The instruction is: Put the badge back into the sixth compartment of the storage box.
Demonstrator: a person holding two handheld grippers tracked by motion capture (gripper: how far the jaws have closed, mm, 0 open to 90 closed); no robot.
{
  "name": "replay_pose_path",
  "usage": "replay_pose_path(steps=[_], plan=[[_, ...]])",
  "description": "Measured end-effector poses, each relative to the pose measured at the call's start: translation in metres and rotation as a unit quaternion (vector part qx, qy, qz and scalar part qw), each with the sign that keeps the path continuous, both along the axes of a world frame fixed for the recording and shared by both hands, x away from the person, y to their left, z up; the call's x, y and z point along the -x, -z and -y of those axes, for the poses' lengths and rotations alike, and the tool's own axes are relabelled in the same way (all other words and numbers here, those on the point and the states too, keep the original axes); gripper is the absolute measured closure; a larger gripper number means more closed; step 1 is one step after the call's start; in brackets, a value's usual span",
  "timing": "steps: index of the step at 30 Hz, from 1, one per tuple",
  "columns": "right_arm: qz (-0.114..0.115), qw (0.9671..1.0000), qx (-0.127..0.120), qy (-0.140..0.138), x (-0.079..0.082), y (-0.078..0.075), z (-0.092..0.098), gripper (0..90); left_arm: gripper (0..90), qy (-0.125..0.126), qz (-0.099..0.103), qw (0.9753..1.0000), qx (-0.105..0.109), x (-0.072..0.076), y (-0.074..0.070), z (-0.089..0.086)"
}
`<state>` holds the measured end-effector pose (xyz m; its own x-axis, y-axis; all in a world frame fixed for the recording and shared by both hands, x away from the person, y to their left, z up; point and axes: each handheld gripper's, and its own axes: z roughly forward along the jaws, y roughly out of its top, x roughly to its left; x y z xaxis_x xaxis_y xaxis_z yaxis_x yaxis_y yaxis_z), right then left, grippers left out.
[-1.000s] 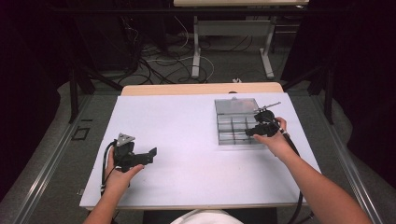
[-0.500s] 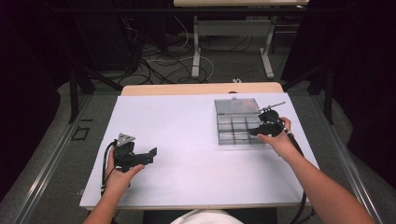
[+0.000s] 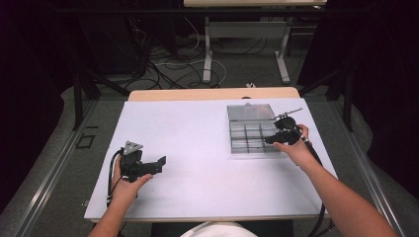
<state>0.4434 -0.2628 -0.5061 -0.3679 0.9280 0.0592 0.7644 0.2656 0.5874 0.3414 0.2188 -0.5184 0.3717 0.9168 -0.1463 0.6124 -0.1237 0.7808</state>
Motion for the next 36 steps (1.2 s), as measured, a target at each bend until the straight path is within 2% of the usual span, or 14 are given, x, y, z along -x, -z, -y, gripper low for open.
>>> replay_pose_path(steps=[3,4,6,8,10,19,25,31,33,36], plan=[[0.001,1.0,-0.005,0.002,0.0,0.001,0.002,46.5,1.2,0.0,0.0,1.0,0.0,0.0,0.0,0.0],[-0.002,1.0,0.002,0.002,0.0,0.001,0.002,46.5,1.2,0.0,0.0,1.0,0.0,0.0,0.0,0.0],[-0.001,1.0,-0.006,0.004,0.0,0.002,0.001,46.5,1.2,0.0,0.0,1.0,0.0,0.0,0.0,0.0],[-0.002,1.0,0.006,0.004,0.0,0.002,0.001,46.5,1.2,0.0,0.0,1.0,-0.001,0.0,0.0,0.0],[-0.004,1.0,0.007,0.004,0.0,0.002,0.001,46.5,1.2,0.0,0.0,1.0,0.0,0.0,0.0,0.0],[-0.006,0.9999,-0.002,0.011,-0.001,0.002,0.001,46.3,1.2,0.002,-0.002,1.0,-0.003,0.0,0.0,-0.001],[-0.004,0.9997,-0.025,0.0,0.003,-0.002,0.001,41.3,1.2,0.001,0.001,1.0,-0.003,-0.001,0.0,0.0],[0.001,0.9992,-0.037,-0.016,0.011,-0.011,-0.001,32.9,1.2,0.001,0.0,1.0,-0.002,-0.002,0.001,0.001],[-0.001,0.9991,-0.04,-0.011,0.014,-0.014,-0.002,29.9,1.2,0.002,-0.001,1.0,-0.002,-0.002,0.0,0.001],[0.008,0.9987,-0.046,-0.018,0.016,-0.018,0.0,25.7,1.2,0.002,0.0,1.0,-0.001,-0.001,0.0,0.002]])
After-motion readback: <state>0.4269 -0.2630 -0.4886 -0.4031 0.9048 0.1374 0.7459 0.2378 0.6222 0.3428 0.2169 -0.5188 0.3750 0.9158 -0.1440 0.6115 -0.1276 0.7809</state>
